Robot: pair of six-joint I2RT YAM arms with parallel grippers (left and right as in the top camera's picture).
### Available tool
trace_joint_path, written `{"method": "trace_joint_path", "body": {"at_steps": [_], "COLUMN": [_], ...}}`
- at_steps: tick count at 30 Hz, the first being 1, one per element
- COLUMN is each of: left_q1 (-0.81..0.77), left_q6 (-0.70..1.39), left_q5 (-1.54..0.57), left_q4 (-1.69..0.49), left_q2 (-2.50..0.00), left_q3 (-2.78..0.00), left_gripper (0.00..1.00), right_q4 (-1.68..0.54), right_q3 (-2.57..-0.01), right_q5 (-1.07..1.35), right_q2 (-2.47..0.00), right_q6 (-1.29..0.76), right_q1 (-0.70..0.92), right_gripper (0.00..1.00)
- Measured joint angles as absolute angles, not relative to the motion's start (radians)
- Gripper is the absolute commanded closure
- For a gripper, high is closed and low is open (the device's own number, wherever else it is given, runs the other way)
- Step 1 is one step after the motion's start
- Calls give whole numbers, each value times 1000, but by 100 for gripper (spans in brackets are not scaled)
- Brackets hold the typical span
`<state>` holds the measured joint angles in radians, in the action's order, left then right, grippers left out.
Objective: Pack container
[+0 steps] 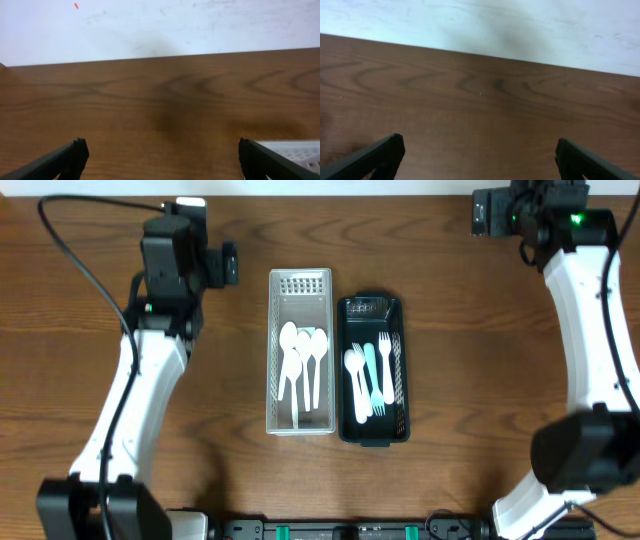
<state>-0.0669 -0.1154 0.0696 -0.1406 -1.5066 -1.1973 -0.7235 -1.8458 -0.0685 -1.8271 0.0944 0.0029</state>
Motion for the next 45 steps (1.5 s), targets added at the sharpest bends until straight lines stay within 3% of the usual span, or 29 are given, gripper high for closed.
{"method": "trace_joint_path", "body": {"at_steps": [7,14,24,31,45], "left_q1": [-67,-67,-67,-67,-67], "left_q6": [-129,-132,-132,-132,-132], "left_q5": [52,51,52,56,58], "left_q4": [64,57,-155,-295,-461], "left_q2": [-1243,-941,-485,-339,-332], "left_q3": [-935,-701,-500,-492,-491], "left_gripper": [2,2,2,2,2], "right_q4": [-508,-342,-473,-663,-911], "right_q3": [-1437,-963,-516,-442,-442], "right_q5": [-72,-76,-87,-84,-80], "right_q2": [-1448,-928,-370,-297,-296], "right_q6": [144,122,79,76,71], "right_q1": [3,3,3,3,3], "right_gripper": [1,1,1,1,1]}}
